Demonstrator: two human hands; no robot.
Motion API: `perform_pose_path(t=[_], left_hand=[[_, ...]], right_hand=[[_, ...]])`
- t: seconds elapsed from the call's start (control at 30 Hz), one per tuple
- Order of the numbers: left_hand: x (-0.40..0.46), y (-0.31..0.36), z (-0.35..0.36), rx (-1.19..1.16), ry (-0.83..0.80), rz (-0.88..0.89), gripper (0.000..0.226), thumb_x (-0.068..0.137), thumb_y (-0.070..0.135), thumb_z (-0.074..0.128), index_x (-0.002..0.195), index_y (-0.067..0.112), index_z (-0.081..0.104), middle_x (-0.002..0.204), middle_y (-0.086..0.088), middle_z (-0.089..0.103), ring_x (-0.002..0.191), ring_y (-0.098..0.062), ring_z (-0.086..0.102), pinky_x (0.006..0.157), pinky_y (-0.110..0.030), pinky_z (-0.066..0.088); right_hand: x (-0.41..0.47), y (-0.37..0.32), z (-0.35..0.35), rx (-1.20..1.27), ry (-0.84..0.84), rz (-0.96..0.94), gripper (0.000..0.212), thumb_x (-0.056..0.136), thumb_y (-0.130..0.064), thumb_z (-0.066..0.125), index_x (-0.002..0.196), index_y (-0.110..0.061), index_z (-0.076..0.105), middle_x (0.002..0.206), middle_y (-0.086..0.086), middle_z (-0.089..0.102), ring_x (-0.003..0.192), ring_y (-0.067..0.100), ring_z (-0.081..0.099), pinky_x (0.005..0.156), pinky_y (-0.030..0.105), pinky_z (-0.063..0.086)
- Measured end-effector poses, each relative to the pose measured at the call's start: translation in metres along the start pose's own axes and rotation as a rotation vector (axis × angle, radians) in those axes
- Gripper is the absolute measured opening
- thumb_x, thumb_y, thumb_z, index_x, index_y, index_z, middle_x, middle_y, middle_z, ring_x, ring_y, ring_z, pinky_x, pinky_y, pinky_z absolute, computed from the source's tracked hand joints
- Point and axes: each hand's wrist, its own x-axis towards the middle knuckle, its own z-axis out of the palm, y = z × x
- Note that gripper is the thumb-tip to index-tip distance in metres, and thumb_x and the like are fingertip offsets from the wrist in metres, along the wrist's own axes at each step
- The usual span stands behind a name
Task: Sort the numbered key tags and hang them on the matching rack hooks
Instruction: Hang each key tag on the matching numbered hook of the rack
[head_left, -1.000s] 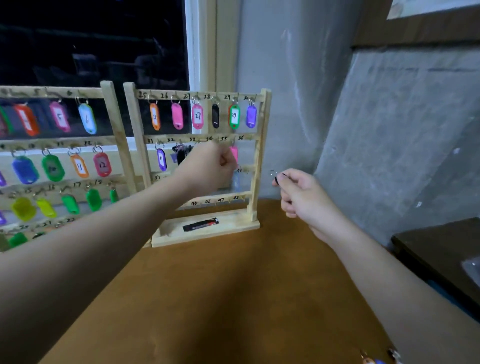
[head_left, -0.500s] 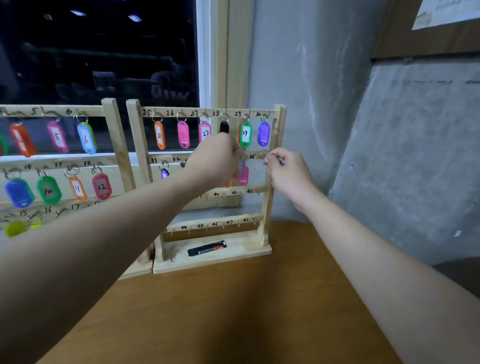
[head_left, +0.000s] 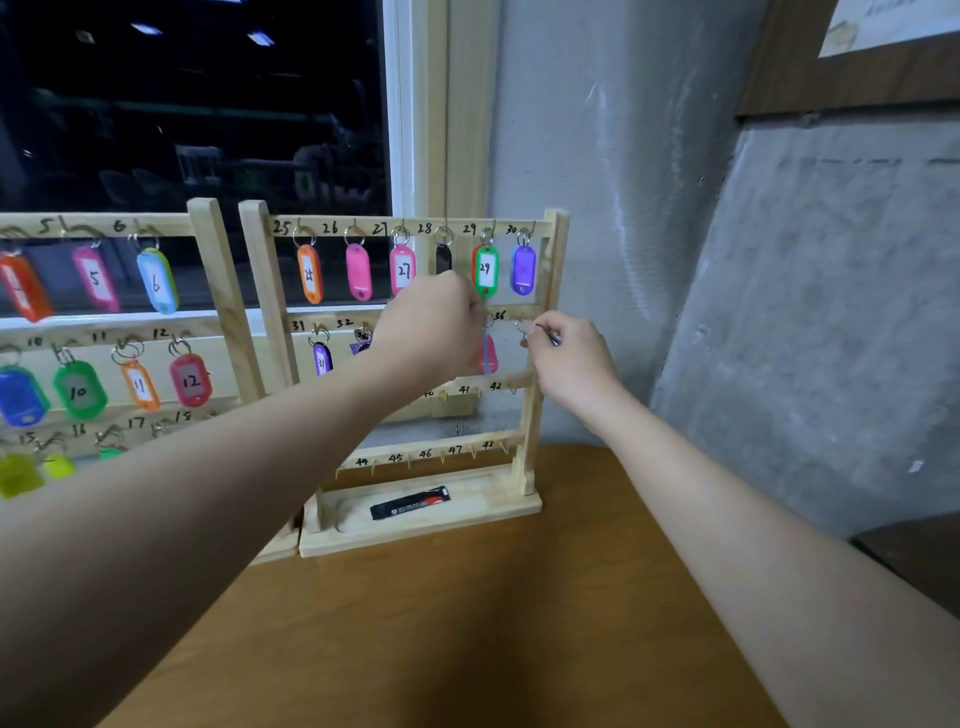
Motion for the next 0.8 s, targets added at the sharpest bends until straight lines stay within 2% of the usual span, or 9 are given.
perform_pose_path(t=[0.1,0.17,0.33,0.47,0.6,0.67,0.8], left_hand=[[0.002,0.001,0.001,-0.005,0.020,-0.013,0.027,0.097,0.022,0.043,0.086,0.011,0.065,0.070,-0.009,0.071,0.060,-0.034,0.066,0.066,-0.044,0.060],[0.002,0.001,0.002,0.024,0.009,-0.015,0.024,0.096,0.020,0.044,0.085,0.011,0.063,0.069,-0.008,0.071,0.059,-0.034,0.067,0.065,-0.044,0.060],[-0.001,0.001,0.004,0.110,0.010,-0.017,0.018,0.093,0.013,0.047,0.081,0.011,0.060,0.073,-0.008,0.069,0.061,-0.033,0.066,0.063,-0.043,0.060],[-0.007,-0.004,0.007,0.097,-0.026,-0.028,0.022,0.094,0.017,0.048,0.077,0.010,0.060,0.071,-0.007,0.070,0.059,-0.032,0.066,0.062,-0.041,0.060],[-0.014,-0.007,0.006,0.040,-0.033,-0.022,0.029,0.096,0.022,0.048,0.074,0.011,0.064,0.067,-0.005,0.071,0.058,-0.032,0.066,0.062,-0.041,0.059],[-0.019,-0.006,0.006,0.045,-0.037,-0.020,0.028,0.093,0.017,0.047,0.071,0.012,0.065,0.066,-0.004,0.071,0.059,-0.031,0.067,0.061,-0.040,0.059],[-0.031,-0.009,0.007,0.020,-0.083,-0.044,0.026,0.090,0.014,0.046,0.071,0.008,0.063,0.071,-0.009,0.071,0.066,-0.034,0.069,0.063,-0.044,0.060]], right_hand=[[-0.001,-0.001,0.002,-0.008,-0.016,0.003,0.026,0.104,-0.022,0.049,0.083,-0.020,0.064,0.071,-0.008,0.059,0.060,0.010,0.053,0.050,0.021,0.038],[-0.003,-0.001,0.003,0.008,-0.023,0.014,0.028,0.104,-0.022,0.049,0.079,-0.022,0.063,0.067,-0.005,0.058,0.055,0.014,0.052,0.052,0.024,0.038],[-0.005,-0.001,0.003,0.022,-0.046,0.026,0.031,0.105,-0.024,0.048,0.076,-0.026,0.059,0.064,-0.005,0.055,0.055,0.018,0.053,0.057,0.027,0.041],[-0.009,0.003,0.002,0.058,-0.062,0.055,0.027,0.105,-0.027,0.049,0.085,-0.016,0.064,0.063,-0.003,0.056,0.049,0.018,0.055,0.055,0.026,0.045],[-0.021,0.011,-0.001,0.033,-0.141,0.111,0.030,0.106,-0.032,0.048,0.091,-0.015,0.067,0.058,-0.002,0.058,0.044,0.017,0.059,0.065,0.032,0.052],[-0.033,0.018,-0.004,0.003,-0.188,0.121,0.029,0.106,-0.032,0.047,0.092,-0.019,0.069,0.058,0.003,0.060,0.045,0.015,0.058,0.061,0.031,0.050],[-0.066,0.031,-0.017,-0.037,-0.214,0.157,0.031,0.106,-0.029,0.049,0.085,-0.019,0.070,0.059,0.001,0.059,0.042,0.009,0.056,0.052,0.023,0.045]])
